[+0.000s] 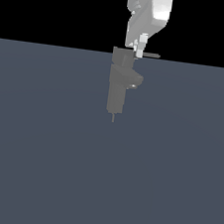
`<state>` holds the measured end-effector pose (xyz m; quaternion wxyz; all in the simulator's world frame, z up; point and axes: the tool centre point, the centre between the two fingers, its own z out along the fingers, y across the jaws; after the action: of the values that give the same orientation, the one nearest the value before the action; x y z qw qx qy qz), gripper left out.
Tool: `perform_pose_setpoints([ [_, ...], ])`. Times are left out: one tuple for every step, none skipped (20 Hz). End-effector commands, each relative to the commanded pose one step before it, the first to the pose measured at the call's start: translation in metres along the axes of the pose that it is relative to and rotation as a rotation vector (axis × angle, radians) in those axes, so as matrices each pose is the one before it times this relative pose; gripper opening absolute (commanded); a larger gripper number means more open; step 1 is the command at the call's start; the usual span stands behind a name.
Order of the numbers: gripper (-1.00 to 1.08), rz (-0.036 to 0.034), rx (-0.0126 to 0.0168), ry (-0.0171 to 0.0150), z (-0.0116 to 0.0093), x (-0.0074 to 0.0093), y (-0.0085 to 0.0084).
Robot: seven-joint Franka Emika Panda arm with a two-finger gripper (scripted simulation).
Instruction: Turn on the faucet by rotating a designated handle.
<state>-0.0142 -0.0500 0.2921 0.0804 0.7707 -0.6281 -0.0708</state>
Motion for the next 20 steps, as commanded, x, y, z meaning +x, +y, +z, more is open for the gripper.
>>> perform_pose_setpoints([
  [-1.0, 0.00779, 0.00758, 0.00218, -0.0005, 0.01144, -0.00712],
  [-1.0, 0.00115, 0.00033, 0.00007, -0.00014, 0.00308, -0.00195],
  [-1.0, 0.00115, 0.00033, 0.00007, -0.00014, 0.00306, -0.00193],
  [-1.0, 0.00133, 0.00038, 0.00008, -0.00016, 0.00312, -0.00187],
  [-1.0, 0.00094, 0.00027, 0.00005, -0.00011, 0.00293, -0.00196],
  [-1.0, 0.00115, 0.00033, 0.00007, -0.00014, 0.00301, -0.00188],
  [-1.0, 0.00115, 0.00033, 0.00007, -0.00014, 0.00299, -0.00187],
  [-1.0, 0.00115, 0.00033, 0.00006, -0.00014, 0.00297, -0.00185],
  [-1.0, 0.00133, 0.00038, 0.00007, -0.00017, 0.00304, -0.00179],
  [-1.0, 0.00094, 0.00027, 0.00005, -0.00011, 0.00284, -0.00189],
  [-1.0, 0.00115, 0.00033, 0.00006, -0.00014, 0.00292, -0.00181],
  [-1.0, 0.00115, 0.00033, 0.00006, -0.00014, 0.0029, -0.00179],
  [-1.0, 0.00094, 0.00027, 0.00005, -0.00011, 0.00278, -0.00184],
  [-1.0, 0.00133, 0.00038, 0.00007, -0.00017, 0.00295, -0.00171],
  [-1.0, 0.00094, 0.00027, 0.00005, -0.00011, 0.00275, -0.00181],
  [-1.0, 0.00115, 0.00033, 0.00006, -0.00014, 0.00283, -0.00173],
  [-1.0, 0.00115, 0.00032, 0.00005, -0.00015, 0.00281, -0.00171],
  [-1.0, 0.00094, 0.00027, 0.00004, -0.00011, 0.00269, -0.00177],
  [-1.0, 0.00094, 0.00027, 0.00004, -0.00012, 0.00267, -0.00175],
  [-1.0, 0.00115, 0.00032, 0.00005, -0.00015, 0.00276, -0.00167],
])
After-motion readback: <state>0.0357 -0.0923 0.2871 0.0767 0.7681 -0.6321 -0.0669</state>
